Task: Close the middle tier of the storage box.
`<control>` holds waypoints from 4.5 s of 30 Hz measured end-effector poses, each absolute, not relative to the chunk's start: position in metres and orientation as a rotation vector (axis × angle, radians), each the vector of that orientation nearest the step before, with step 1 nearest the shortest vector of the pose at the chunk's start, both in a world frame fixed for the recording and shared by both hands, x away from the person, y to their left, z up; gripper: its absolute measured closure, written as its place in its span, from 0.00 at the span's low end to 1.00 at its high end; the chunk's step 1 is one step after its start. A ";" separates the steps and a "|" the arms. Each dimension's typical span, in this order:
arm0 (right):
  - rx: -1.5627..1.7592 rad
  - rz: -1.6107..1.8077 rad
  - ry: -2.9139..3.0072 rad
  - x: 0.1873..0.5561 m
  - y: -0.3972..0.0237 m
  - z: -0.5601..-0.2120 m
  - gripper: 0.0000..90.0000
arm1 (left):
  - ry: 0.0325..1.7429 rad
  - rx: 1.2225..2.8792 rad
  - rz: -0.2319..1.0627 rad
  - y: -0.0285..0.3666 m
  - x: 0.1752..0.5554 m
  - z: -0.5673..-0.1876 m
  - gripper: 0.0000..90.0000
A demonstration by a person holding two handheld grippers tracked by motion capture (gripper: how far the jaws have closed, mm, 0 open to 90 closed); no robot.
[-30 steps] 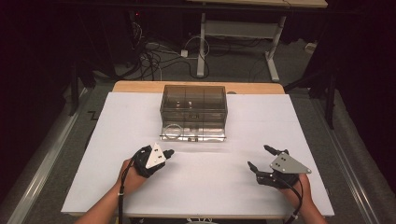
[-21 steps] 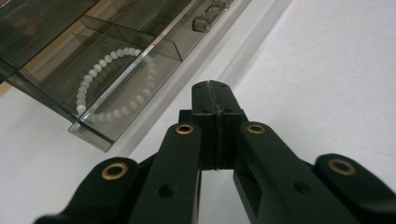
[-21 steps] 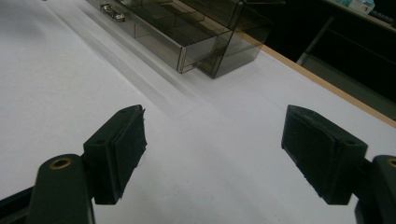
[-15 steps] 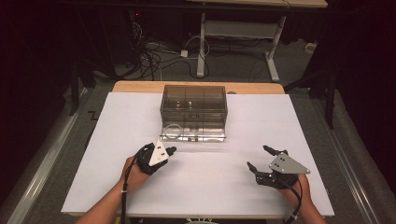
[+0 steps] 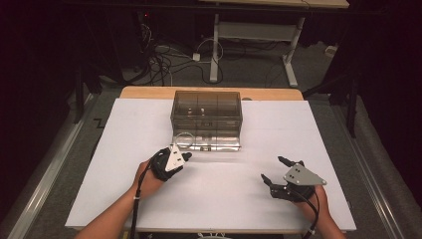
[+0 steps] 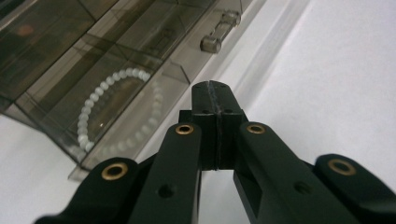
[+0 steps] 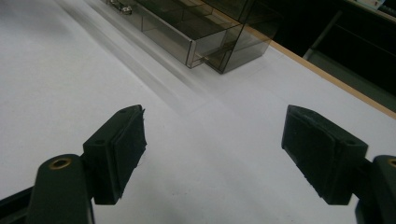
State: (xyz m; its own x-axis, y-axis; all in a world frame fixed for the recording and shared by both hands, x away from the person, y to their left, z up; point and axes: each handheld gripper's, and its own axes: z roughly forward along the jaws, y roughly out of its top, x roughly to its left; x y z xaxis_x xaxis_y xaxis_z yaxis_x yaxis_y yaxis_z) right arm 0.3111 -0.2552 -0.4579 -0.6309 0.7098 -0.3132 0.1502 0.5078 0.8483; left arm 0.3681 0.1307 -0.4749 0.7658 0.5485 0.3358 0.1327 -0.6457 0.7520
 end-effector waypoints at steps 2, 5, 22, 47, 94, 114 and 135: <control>0.707 1.088 2.090 0.312 -0.256 -0.458 0.25 | 0.498 2.219 0.724 0.127 0.372 -0.475 0.98; 0.704 1.086 2.091 0.312 -0.256 -0.459 0.25 | 0.539 2.187 0.689 0.122 0.376 -0.478 0.98; 0.703 1.083 2.095 0.313 -0.256 -0.459 0.25 | 0.500 2.238 0.731 0.108 0.392 -0.479 0.98; 0.716 1.069 2.105 0.315 -0.257 -0.463 0.25 | 0.504 2.233 0.782 0.109 0.413 -0.475 0.98; 0.696 1.066 2.118 0.315 -0.254 -0.463 0.25 | 0.510 2.211 0.836 0.103 0.428 -0.472 0.98; 0.693 1.067 2.119 0.315 -0.253 -0.463 0.25 | 0.509 2.207 0.865 0.104 0.431 -0.473 0.98; 0.692 1.068 2.119 0.315 -0.254 -0.462 0.25 | 0.520 2.214 0.901 0.104 0.440 -0.472 0.97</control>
State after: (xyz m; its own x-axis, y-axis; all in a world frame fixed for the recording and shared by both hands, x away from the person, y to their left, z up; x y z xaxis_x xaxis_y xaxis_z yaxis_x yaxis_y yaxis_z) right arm 0.3151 -0.2538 -0.4624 -0.6438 0.6966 -0.3166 0.1601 0.5272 0.8345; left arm 0.4396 0.1041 -0.4719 0.6805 0.5758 0.4531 0.1041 -0.6881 0.7181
